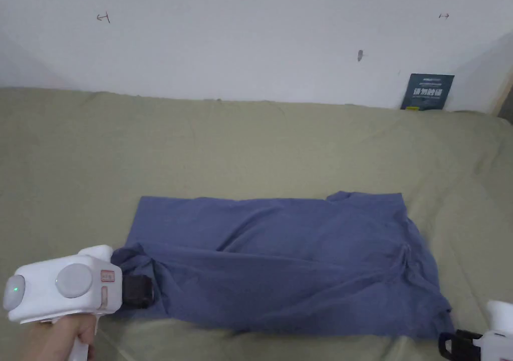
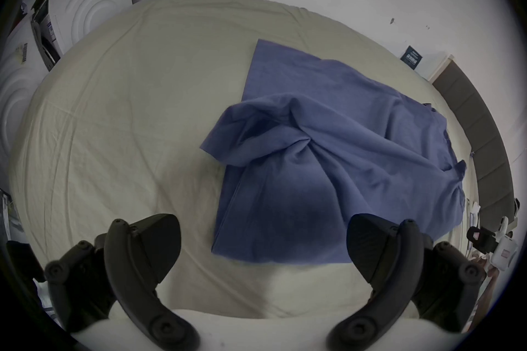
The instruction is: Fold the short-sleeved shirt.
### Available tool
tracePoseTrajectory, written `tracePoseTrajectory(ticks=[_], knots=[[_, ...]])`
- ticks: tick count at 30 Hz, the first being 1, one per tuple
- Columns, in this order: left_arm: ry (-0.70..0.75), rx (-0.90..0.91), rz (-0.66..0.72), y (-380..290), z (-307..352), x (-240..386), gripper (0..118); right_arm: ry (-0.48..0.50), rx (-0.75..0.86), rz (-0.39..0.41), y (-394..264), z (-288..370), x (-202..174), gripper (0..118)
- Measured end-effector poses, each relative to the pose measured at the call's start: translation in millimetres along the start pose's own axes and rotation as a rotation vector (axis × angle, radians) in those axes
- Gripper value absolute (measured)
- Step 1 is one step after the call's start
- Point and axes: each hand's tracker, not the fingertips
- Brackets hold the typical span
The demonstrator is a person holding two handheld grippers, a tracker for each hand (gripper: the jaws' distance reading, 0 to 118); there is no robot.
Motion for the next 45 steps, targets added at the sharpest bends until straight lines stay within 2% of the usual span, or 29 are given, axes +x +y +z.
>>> tracePoseTrajectory(ticks=[1,2,3,4,7,8,9,10,11,12,13,18,21,22,23,25,26,27,29,31,33,45], knots=[[-0.006,-0.001,-0.004,7.2,-5.9,-5.2,34,-0.004,0.0,0.0,1.5,-1.3,0.8,0],[0.033,0.013,-0.021,7.0,-6.6,-7.4,15,0.005,-0.003,0.022,3.5,-1.2,-3.2,0],[0.055,0.037,-0.055,7.7,-5.6,-10.3,14,0.0,0.0,0.021,4.9,-1.7,-3.1,0],[-0.044,0.013,-0.039,12.2,-7.9,-18.1,13,0.0,0.002,0.02,6.6,-2.5,-2.3,0],[-0.006,0.029,-0.026,-8.2,12.8,-2.6,13,0.0,0.004,0.038,13.7,-4.2,0.1,2],[-0.016,-0.002,-0.02,-9.7,14.2,-1.1,13,-0.007,0.011,0.042,16.2,-4.9,0.5,31],[-0.013,0.005,-0.028,-6.2,15.7,2.8,13,-0.002,0.012,0.043,19.9,-6.1,1.5,31],[-0.004,0.009,-0.049,-4.8,16.9,5.4,13,-0.024,0.022,0.024,23.9,-6.8,3.5,44],[0.0,0.004,-0.059,-4.7,17.0,7.3,13,-0.035,-0.004,0.024,29.5,-13.0,5.1,74],[-0.001,0.003,-0.061,-5.0,17.5,8.3,13,-0.017,-0.045,0.027,33.1,-19.8,7.2,114],[0.001,0.004,-0.064,-1.7,14.6,6.9,13,-0.022,-0.019,0.041,38.2,-25.3,6.2,117],[0.003,0.004,-0.064,5.1,10.4,3.3,13,-0.017,-0.107,0.04,53.3,-57.0,2.5,116],[0.002,-0.001,-0.071,6.3,7.1,3.3,13,-0.03,-0.149,0.096,53.8,-73.0,-5.3,114],[0.003,-0.003,-0.073,6.4,6.0,3.1,13,-0.036,-0.156,0.12,57.9,-74.1,-1.3,109],[0.002,-0.005,-0.074,7.6,5.2,2.1,13,-0.054,-0.13,0.127,57.6,-73.1,-1.7,86],[0.001,-0.006,-0.078,5.3,6.1,4.1,13,-0.034,-0.125,0.119,57.0,-70.7,-3.3,11],[0.001,-0.009,-0.077,2.6,7.5,6.5,13,-0.012,-0.104,0.097,56.6,-63.1,-3.4,4],[0.002,-0.01,-0.077,2.7,8.1,6.7,13,-0.074,-0.07,0.109,54.8,-57.4,-6.9,4],[0.008,-0.003,-0.098,6.2,10.4,2.1,13,-0.027,-0.098,0.116,53.5,-54.8,-5.9,4],[0.017,0.011,-0.118,10.0,16.2,-0.1,13,-0.042,-0.078,0.092,55.2,-36.6,1.5,4],[0.002,0.014,-0.112,11.9,26.8,0.0,13,-0.01,-0.074,0.06,53.8,-28.0,4.6,3],[0.022,0.038,-0.123,3.1,45.4,-0.6,13,-0.015,-0.052,0.071,54.1,-3.0,9.2,3]])
